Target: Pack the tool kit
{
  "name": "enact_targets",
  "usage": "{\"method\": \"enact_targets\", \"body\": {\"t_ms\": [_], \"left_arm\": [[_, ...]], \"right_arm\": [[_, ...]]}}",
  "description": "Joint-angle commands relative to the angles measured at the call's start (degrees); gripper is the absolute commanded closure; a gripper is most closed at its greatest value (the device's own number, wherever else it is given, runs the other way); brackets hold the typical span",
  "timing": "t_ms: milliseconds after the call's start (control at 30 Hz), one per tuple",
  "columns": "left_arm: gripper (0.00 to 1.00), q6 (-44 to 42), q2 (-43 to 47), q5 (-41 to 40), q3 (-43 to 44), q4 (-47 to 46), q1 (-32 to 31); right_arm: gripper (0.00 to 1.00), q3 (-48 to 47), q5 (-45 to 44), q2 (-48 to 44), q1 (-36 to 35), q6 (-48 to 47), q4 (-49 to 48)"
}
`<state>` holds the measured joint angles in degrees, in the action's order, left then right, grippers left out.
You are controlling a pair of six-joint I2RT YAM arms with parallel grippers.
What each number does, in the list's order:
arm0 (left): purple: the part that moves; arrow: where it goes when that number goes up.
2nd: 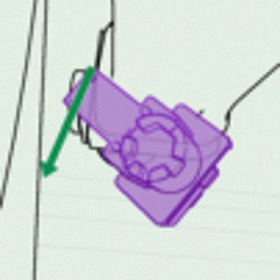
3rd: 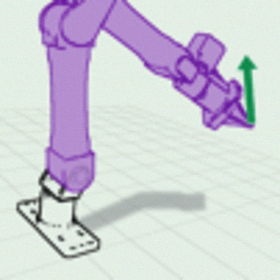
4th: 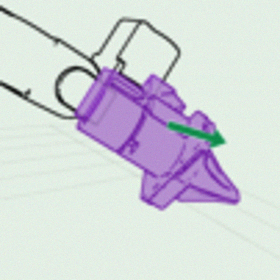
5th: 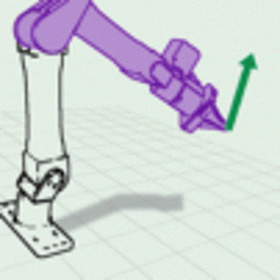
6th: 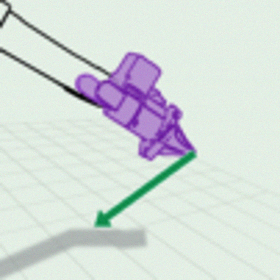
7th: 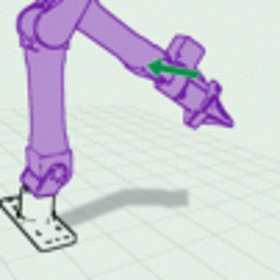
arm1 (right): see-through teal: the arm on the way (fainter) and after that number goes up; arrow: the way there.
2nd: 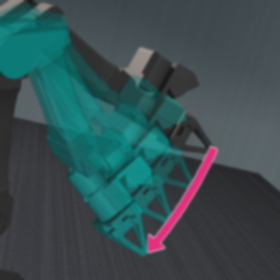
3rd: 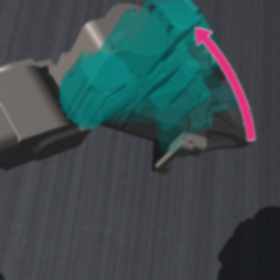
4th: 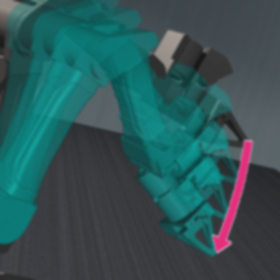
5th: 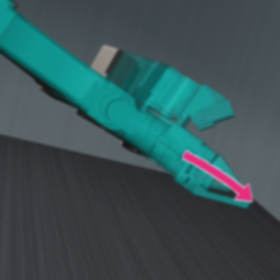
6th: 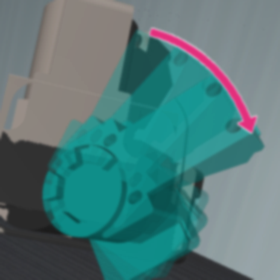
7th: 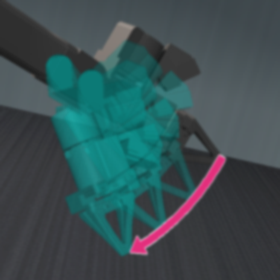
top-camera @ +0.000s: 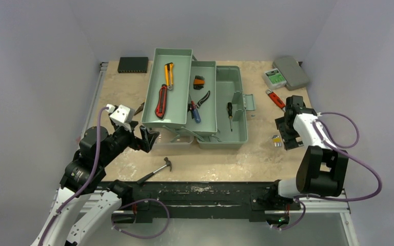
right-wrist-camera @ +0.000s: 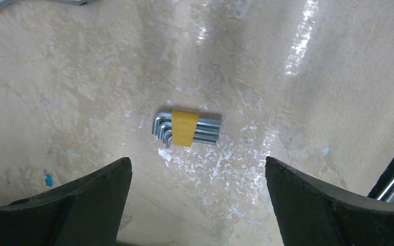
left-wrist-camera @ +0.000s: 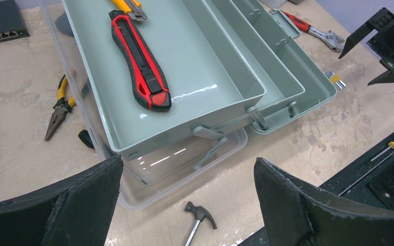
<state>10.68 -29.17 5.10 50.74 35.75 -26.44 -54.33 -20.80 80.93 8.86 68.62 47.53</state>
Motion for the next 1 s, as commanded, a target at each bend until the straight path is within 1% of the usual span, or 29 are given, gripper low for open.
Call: {"method": "enact_targets", "body": {"t_ms": [0,100,267,467,600,767,967], "left_arm": [[0.05,-1.1,0.4,-0.3,0.3,-0.8,-0.4],[0.05,-1.2,0.6,-0.5,0.2,-0.6,-0.6],[0.05,-1.3,0.6,-0.9,0.3,-0.5,-1.0],[0.05,-1.4,0.1,-1.4,0.3,-0.5,-1.0],[0.05,-1.5,0.5,-1.4,0.3,-0.4,-1.0],[0.05,-1.7,1.0,-2.8,0.4,-0.1,-0.8],[0.05,-1.8,0.5,-2.7,0.4,-0.1,-0.5]], "right_arm": [[0.01,-0.6,-0.1,-0.8,1.7,6.9,5.0],[0.01,2.6,2.7,-2.4,2.8,8.3,2.5],[0.02,5.4,2.9,-3.4,3.7,9.7,0.0],[0.02,4.1,2.1,0.3,4.0,9.1,0.6],[0.03,4.0,3.1,2.5,3.9,9.3,-1.7],[0.04,-0.5,3.9,8.2,3.9,8.6,-1.0],[0.04,-3.2,1.1,9.5,4.0,9.0,-0.1]]}}
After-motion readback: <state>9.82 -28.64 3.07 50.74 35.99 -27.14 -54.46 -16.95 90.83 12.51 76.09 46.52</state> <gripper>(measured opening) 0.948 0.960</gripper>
